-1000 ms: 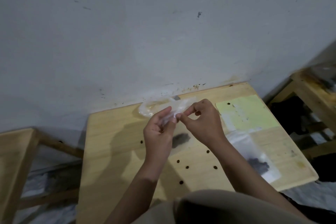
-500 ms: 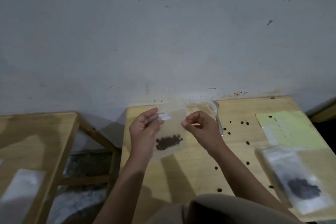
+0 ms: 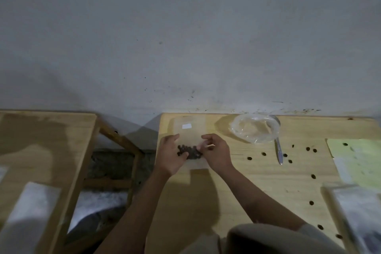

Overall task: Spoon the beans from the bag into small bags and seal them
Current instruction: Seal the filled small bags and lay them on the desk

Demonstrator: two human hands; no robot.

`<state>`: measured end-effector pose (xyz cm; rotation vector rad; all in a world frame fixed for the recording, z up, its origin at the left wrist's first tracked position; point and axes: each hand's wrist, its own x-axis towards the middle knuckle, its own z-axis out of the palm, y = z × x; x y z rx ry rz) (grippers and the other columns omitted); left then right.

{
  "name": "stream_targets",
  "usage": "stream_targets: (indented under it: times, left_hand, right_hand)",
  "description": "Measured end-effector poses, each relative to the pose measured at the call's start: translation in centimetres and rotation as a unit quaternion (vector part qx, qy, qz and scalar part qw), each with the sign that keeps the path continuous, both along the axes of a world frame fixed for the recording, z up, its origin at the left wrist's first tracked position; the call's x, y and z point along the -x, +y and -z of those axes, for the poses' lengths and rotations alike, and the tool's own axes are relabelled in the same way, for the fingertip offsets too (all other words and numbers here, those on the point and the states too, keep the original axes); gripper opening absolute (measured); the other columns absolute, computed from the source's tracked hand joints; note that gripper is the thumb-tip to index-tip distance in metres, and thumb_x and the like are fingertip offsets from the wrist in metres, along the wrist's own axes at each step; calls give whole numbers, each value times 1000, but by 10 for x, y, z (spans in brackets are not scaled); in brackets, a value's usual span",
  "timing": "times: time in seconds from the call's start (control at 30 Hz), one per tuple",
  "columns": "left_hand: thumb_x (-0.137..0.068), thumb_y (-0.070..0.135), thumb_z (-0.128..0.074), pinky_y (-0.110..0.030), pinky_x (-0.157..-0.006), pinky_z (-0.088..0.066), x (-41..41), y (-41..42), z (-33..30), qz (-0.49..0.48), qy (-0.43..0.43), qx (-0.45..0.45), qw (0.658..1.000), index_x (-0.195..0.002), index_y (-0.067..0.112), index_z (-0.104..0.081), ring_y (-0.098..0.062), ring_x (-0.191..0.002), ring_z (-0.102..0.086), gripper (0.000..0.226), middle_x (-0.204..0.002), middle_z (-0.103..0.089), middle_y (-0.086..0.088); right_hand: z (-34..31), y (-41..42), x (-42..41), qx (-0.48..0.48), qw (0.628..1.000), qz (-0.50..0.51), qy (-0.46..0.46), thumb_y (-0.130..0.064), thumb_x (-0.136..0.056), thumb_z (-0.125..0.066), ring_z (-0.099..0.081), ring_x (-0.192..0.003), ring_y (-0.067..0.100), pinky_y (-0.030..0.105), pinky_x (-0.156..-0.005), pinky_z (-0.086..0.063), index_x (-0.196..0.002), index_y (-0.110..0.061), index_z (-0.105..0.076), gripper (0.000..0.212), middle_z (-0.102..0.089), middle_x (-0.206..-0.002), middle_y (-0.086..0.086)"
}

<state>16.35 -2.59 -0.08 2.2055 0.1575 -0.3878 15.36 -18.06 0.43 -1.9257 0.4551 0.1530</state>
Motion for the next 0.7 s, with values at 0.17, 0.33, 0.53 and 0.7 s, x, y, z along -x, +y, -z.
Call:
stream_targets:
  times: [0.17, 0.33, 0.53, 0.7]
  left_hand:
    - [-80, 25, -72, -33, -110, -26, -22, 8, 24, 78, -34, -116, 990, -134, 15, -48, -22, -133, -34, 59, -144, -36, -1]
    - [-78, 25, -72, -27, -102, -29, -28, 10, 30, 75, -57, -146, 985, -131, 17, -53, -21, -127, -39, 57, -144, -37, 0]
    - [-86, 31, -65, -38, -106, -32, -19, 4, 22, 73, -48, -172, 981, -138, 17, -43, -28, -132, -30, 59, -149, -30, -2]
    - [-86, 28, -65, -33, -107, -25, 14, -40, -3, 38, -92, -105, 989, -134, 12, -48, -26, -131, -29, 53, -143, -38, -7]
  right_hand:
    - [22, 7, -20, 108, 993, -35, 27, -13, -78, -73, -58, -77, 15, 14, -64, -41, -113, -9, -61, 37, -60, -98, 7]
    - [32, 16, -32, 179, 978, -86, 57, -23, -84, -66, -48, -112, 24, 31, -86, -46, -122, -16, -54, 41, -43, -122, 8]
    - [19, 9, -24, 183, 978, -90, 48, -26, -84, -64, -38, -120, 25, 32, -94, -43, -126, -19, -52, 44, -37, -127, 9]
    - [-3, -39, 21, 148, 988, -28, -31, -16, -84, -64, -50, -111, 26, 29, -93, -42, -118, -12, -60, 35, -50, -119, 11]
